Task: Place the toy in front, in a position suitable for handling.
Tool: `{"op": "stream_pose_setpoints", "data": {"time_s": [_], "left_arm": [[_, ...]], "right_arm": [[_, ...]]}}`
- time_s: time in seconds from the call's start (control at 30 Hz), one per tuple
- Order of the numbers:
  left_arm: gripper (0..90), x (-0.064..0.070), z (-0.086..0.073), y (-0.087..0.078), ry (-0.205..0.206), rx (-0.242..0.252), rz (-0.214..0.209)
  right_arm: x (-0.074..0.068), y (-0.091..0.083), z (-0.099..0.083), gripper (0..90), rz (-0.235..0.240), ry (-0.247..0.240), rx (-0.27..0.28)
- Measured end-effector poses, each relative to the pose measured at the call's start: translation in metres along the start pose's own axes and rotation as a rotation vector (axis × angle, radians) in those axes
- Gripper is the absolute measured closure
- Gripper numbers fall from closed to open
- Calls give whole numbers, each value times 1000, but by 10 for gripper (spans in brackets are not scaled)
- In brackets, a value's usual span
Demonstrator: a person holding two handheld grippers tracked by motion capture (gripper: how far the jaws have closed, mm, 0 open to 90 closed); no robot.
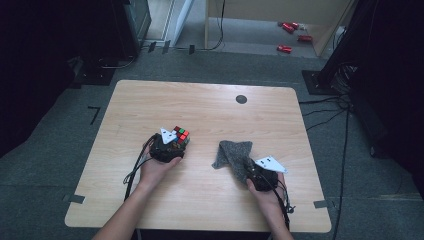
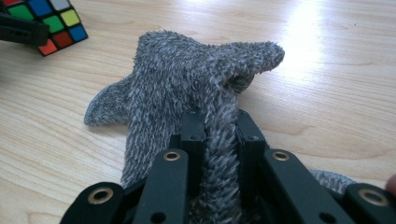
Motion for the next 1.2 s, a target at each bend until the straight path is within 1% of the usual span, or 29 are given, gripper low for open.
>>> {"op": "stream_pose_setpoints", "data": {"time_s": [0.1, 0.17, 0.2, 0.3, 0.33, 0.4, 0.47, 0.5, 0.53, 0.57, 0.6, 0.63, 0.67, 0.7, 0.73, 0.77, 0.8, 0.87, 0.93, 1.0, 1.03, 1.1, 1.17, 1.2], "left_arm": [[351, 4, -3, -5, 36, 4, -2], [351, 7, -8, -11, 37, 3, -26], [351, 8, -11, -15, 46, 4, -31], [351, 11, -21, -27, 50, 2, -52], [351, 12, -24, -30, 57, 0, -58], [350, 13, -28, -35, 62, -3, -67], [350, 13, -30, -37, 58, -3, -73], [348, 13, -31, -38, 51, -3, -73], [347, 12, -32, -38, 35, 2, -81], [343, 11, -32, -38, 29, 8, -91], [321, 11, -32, -38, 25, 13, -89], [276, 12, -31, -38, 23, 16, -84], [251, 12, -31, -37, 24, 9, -81], [193, 13, -31, -35, 24, 0, -78], [193, 13, -31, -34, 25, -10, -77], [185, 15, -31, -31, 23, -20, -83], [179, 16, -31, -29, 28, -26, -80], [168, 17, -29, -27, 30, -28, -69], [170, 17, -27, -23, 16, -36, -73], [187, 19, -28, -20, 20, -52, -74], [226, 20, -28, -20, 27, -56, -66], [267, 18, -28, -20, 18, -55, -58], [346, 15, -28, -21, -3, -45, -72], [347, 15, -28, -21, -5, -45, -73]], "right_arm": [[1, -1, 0, 787, 0, 3, 3], [1, -2, 0, 787, 0, 4, 6], [2, -3, 1, 787, 0, 5, 8], [2, -4, 1, 787, 1, 7, 8], [2, -3, 0, 787, 2, 3, 7], [2, -2, -1, 784, 3, 8, 0], [0, -1, -1, 764, 11, 3, -5], [0, -1, -1, 744, 20, 1, -3], [-1, -1, -1, 714, 33, 0, -3], [-2, -1, 0, 673, 49, -2, -2], [-3, -1, 1, 629, 59, -4, -1], [-3, -1, 1, 566, 66, -5, 2], [-4, -2, 3, 518, 68, -4, 6], [-6, -2, 7, 456, 70, -16, 22], [-6, -2, 7, 456, 70, -16, 22], [-7, -3, 8, 418, 71, -18, 27], [-10, -2, 11, 394, 70, -18, 30], [-15, 2, 12, 389, 78, -34, 21], [-20, 8, 10, 390, 63, -59, -5], [-23, 14, 6, 415, 47, -71, -33], [-24, 17, 5, 447, 39, -73, -41], [-24, 19, 2, 508, 32, -74, -54], [-24, 20, -1, 576, 23, -78, -61], [-23, 20, -2, 628, 22, -75, -63]]}}
Point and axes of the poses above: each handheld gripper's, and its own axes: y roughly forward along the jaws, z roughly out of its top, x roughly to its right, the point moved 2 cm from there along y, roughly forward along the jaws, and after that the axes turned 3 degrees about -z, right-handed, at the moved point
